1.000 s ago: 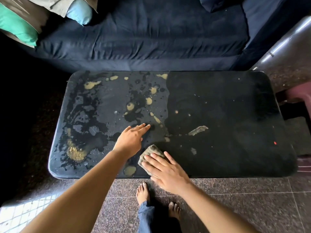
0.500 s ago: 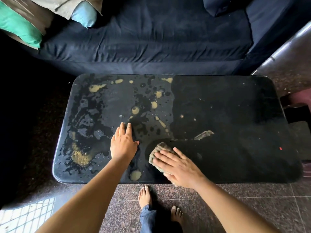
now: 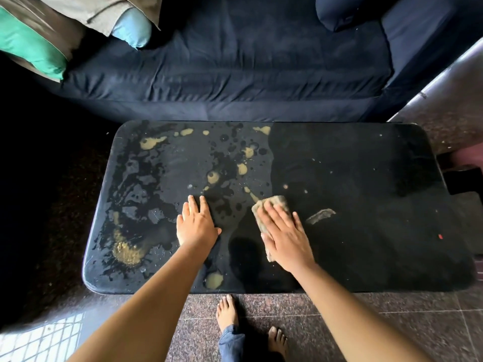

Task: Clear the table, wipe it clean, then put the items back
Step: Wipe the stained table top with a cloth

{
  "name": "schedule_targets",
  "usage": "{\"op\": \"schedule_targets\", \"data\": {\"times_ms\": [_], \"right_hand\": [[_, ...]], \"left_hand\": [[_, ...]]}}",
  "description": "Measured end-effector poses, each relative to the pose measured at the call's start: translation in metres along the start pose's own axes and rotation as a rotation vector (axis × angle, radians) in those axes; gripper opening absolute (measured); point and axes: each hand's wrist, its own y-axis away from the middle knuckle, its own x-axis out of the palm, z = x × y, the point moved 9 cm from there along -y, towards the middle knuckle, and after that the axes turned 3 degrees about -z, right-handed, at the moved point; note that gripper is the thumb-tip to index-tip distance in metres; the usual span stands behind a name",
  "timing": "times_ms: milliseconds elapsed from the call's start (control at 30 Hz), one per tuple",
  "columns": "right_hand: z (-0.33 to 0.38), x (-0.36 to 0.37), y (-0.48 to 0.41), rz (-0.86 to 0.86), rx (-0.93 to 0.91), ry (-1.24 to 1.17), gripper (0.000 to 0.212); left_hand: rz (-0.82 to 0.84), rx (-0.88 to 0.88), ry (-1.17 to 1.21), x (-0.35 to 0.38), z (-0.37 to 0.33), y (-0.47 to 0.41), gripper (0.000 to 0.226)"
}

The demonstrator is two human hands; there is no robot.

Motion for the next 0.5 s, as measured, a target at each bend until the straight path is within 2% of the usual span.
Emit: {"op": "schedule_targets", "data": {"times_ms": [67,100,167,267,300,333,400,467,500], "right_hand": [[0.008,0.001,-0.013,-0.039,0.254,-0.086,0.061],[0.018,0.000,-0.017,-0.058,0.286,-0.115,0.061],[0.036,0.005,-0.013,-0.038,0.156,-0.101,0.061],[0.038,0.008,0.010,0.027,-0.265,0.022,0.063],[0.028,0.008,0.011,0.034,-0.305,0.060,0.064],[0.015,0.006,0.006,0.030,-0.250,0.072,0.064],[-0.006,0.000,-0.016,-0.015,0.052,0.011,0.062],[-0.003,-0.001,-0.034,-0.051,0.325,-0.067,0.063],[0.007,-0.001,-0.041,-0.058,0.379,-0.101,0.064]], "left_hand": [[0.002,-0.003,-0.009,-0.001,-0.001,0.000,0.094],[0.002,-0.003,-0.012,0.000,-0.002,0.000,0.094],[0.008,-0.005,-0.013,0.002,0.000,0.002,0.094],[0.007,-0.008,0.005,0.002,0.004,0.003,0.094],[0.009,-0.007,0.007,0.003,0.004,0.003,0.093],[0.010,-0.006,0.003,0.003,0.004,0.003,0.093],[0.009,-0.004,-0.006,0.003,0.003,0.003,0.093],[0.013,-0.005,-0.008,0.003,0.003,0.003,0.093],[0.011,-0.006,-0.011,0.003,0.003,0.002,0.093]]}}
